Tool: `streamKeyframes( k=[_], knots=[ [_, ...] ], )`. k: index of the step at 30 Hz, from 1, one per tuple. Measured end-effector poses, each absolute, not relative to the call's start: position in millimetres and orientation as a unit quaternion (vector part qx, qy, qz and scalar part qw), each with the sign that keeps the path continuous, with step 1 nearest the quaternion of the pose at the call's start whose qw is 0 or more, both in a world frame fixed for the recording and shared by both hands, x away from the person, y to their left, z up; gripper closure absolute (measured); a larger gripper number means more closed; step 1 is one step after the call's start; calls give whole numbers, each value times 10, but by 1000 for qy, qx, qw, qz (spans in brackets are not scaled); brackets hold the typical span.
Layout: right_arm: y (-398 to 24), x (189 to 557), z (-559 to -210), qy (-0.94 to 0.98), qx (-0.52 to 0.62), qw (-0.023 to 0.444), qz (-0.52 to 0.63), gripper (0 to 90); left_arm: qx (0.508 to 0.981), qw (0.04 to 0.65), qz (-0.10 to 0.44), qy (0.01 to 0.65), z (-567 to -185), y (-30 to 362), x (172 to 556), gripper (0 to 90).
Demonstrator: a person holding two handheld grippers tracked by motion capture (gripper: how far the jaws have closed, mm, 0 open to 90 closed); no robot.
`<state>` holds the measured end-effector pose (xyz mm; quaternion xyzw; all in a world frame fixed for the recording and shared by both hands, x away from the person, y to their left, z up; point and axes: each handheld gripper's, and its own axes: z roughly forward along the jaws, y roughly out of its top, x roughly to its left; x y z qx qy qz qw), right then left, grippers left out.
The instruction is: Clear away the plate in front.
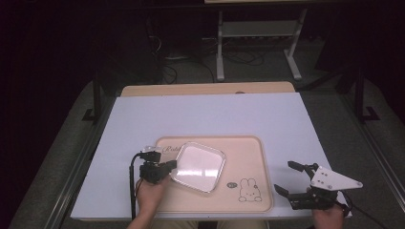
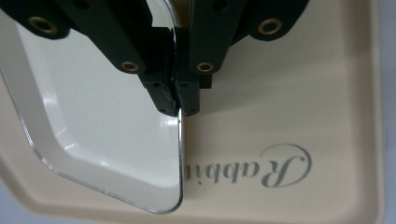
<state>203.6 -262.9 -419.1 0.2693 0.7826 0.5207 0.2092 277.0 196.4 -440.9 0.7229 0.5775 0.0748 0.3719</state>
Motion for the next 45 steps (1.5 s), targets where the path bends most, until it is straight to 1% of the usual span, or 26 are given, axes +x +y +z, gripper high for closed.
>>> streamKeyframes(
  k=[3, 8, 16, 29, 32, 45],
  knots=[
    [-2628, 2034, -4189, 782, 270, 209, 521, 130, 725, 374, 74, 573, -4402, 1946, 2711, 809],
    [-2623, 2034, -4189, 784, 269, 210, 519, 130, 730, 376, 69, 567, -4398, 1944, 2643, 776],
    [-2618, 2029, -4185, 784, 268, 211, 519, 130, 726, 387, 54, 566, -4409, 1985, 2581, 798],
    [-2614, 2025, -4183, 785, 268, 211, 517, 130, 731, 392, 45, 557, -4407, 1972, 2505, 792],
    [-2614, 2026, -4184, 786, 269, 211, 516, 130, 732, 394, 42, 553, -4405, 1964, 2490, 769],
    [-2609, 2027, -4185, 786, 272, 214, 513, 130, 735, 409, 28, 540, -4400, 1946, 2416, 760]
  ],
)
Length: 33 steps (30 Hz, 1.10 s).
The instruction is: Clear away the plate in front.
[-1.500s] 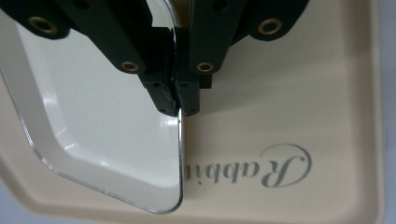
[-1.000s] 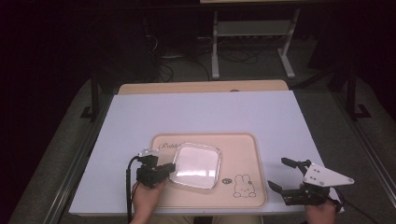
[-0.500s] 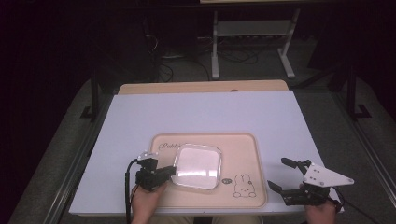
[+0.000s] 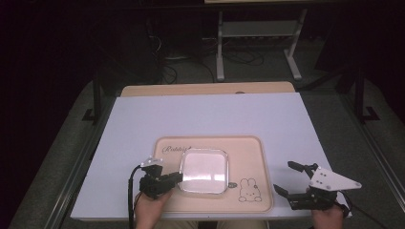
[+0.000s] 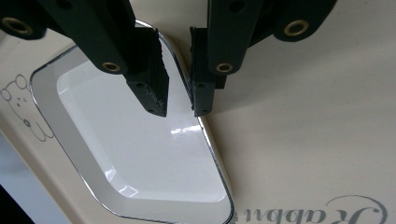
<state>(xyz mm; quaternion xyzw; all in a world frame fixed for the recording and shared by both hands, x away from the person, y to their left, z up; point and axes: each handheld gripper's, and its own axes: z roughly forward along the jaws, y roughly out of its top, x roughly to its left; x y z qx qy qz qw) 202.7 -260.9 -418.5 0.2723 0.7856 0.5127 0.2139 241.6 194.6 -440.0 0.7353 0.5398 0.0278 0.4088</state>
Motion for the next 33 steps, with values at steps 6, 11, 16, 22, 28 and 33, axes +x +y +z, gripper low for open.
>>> streamKeyframes(
  k=[6, 11, 16, 22, 28, 33],
  knots=[
    [-2606, 2024, -4183, 786, 272, 215, 512, 130, 737, 411, 26, 536, -4393, 1936, 2391, 755],
    [-2606, 2025, -4184, 786, 272, 215, 512, 130, 739, 414, 21, 531, -4402, 1920, 2374, 756],
    [-2607, 2023, -4183, 785, 272, 215, 512, 130, 742, 412, 26, 529, -4409, 1907, 2373, 759],
    [-2607, 2021, -4181, 785, 272, 215, 513, 130, 742, 412, 26, 529, -4412, 1886, 2372, 761],
    [-2609, 2019, -4180, 785, 272, 215, 513, 130, 741, 414, 26, 528, -4424, 1867, 2363, 761],
    [-2609, 2018, -4178, 785, 272, 216, 513, 130, 740, 415, 24, 529, -4433, 1867, 2368, 762]
  ],
)
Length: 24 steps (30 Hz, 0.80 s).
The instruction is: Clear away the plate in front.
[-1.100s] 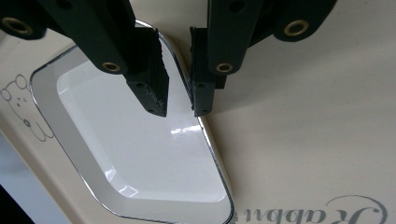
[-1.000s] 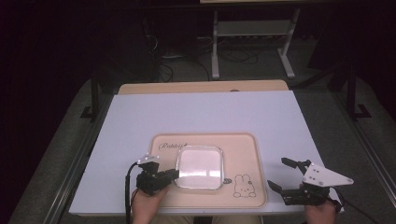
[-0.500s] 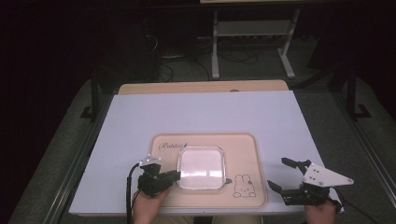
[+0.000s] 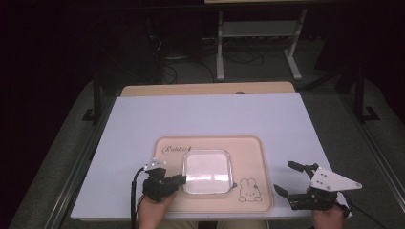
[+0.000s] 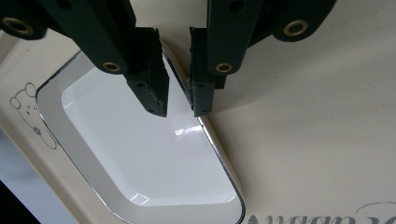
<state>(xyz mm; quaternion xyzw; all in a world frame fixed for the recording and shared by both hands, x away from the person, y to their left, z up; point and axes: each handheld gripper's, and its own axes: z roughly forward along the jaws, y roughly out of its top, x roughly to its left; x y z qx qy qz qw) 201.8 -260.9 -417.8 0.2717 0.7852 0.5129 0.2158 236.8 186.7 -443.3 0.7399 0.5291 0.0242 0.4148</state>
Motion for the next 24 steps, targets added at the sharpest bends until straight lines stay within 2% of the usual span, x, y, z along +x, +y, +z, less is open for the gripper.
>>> streamKeyframes(
  k=[16, 24],
  knots=[
    [-2609, 2017, -4178, 785, 271, 216, 513, 130, 745, 410, 30, 525, -4453, 1868, 2406, 764],
    [-2606, 2016, -4179, 786, 271, 216, 512, 131, 751, 415, 39, 512, -4416, 1901, 2423, 698]
  ],
)
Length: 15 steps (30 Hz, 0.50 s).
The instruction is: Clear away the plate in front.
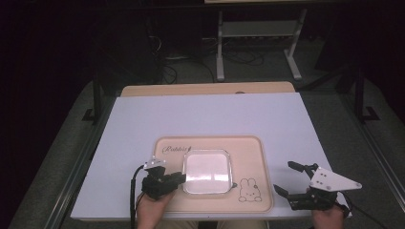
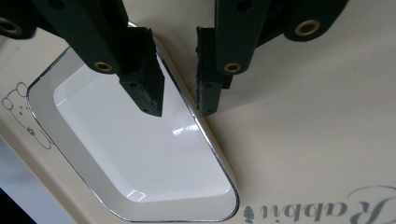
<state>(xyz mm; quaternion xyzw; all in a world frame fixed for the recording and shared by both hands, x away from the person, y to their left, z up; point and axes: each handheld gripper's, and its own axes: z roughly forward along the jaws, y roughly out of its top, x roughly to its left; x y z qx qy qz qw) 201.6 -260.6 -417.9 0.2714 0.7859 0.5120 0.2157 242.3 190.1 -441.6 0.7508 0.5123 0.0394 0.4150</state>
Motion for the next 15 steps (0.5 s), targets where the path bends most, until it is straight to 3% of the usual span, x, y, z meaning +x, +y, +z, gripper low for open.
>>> streamKeyframes(
  k=[15],
  knots=[
    [-2606, 2024, -4184, 787, 273, 216, 510, 131, 778, 432, 73, 450, -4274, 1978, 2421, 590]
  ],
)
